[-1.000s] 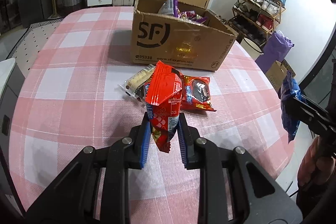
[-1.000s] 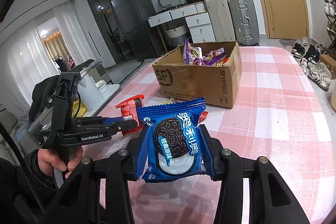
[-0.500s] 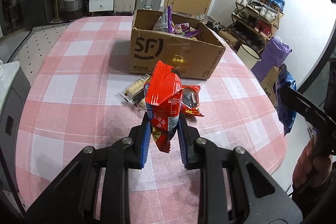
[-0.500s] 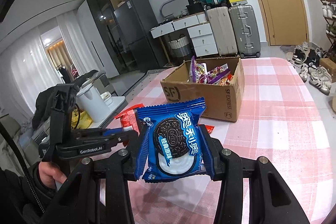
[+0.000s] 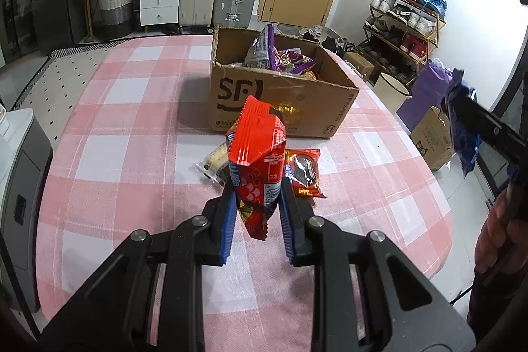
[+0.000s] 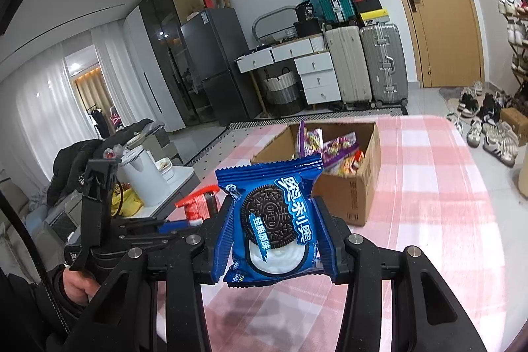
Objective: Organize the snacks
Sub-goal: 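Carry both packs over the box and open both tools to drop them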
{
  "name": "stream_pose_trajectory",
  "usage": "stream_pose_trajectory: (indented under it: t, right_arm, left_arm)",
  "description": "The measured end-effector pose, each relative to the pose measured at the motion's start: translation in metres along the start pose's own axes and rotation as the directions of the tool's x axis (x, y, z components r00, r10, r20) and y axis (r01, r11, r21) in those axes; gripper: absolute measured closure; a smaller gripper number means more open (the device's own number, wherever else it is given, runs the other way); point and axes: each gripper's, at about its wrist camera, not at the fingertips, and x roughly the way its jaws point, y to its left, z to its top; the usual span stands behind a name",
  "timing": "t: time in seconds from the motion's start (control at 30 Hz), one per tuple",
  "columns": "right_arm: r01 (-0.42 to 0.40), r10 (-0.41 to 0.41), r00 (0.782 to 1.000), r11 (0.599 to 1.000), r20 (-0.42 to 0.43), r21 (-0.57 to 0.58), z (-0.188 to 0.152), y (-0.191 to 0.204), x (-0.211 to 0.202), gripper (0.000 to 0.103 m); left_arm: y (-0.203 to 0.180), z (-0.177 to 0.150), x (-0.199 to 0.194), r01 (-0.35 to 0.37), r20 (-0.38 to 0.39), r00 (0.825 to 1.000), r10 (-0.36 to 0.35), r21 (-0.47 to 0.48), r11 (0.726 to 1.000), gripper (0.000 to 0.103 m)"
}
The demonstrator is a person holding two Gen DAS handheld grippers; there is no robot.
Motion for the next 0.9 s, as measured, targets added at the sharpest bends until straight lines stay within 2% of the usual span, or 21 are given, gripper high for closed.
stream_pose_trajectory:
  t: [0.17, 0.5, 0.67, 0.9]
  right_arm:
    - [0.008, -0.008, 1.0, 1.0, 0.01, -0.017, 0.015, -0.005, 0.005, 0.058]
    - [0.013, -0.012, 1.0, 0.999, 0.018, -0.049, 0.055, -0.022, 0.034, 0.058]
    - [0.022, -0.022, 1.0, 0.999, 0.009, -0.048, 0.073, -0.031, 0.051, 0.058]
    - [0.01, -0.01, 1.0, 1.0, -0.01, 0.012, 0.099, -0.055, 0.082, 0.058]
  left_arm:
    - [0.003, 0.021, 0.005, 0.017, 0.001, 1.0, -0.017, 0.01, 1.0, 0.082]
    - [0.001, 0.083, 0.013, 0.024, 0.025, 0.999, -0.025, 0.056, 0.998, 0.082]
    - [-0.005, 0.117, 0.022, 0.002, 0.025, 1.0, -0.005, 0.116, 0.993, 0.082]
    - [-0.019, 0.159, 0.032, 0.006, 0.034, 0.999, -0.012, 0.165, 0.986, 0.082]
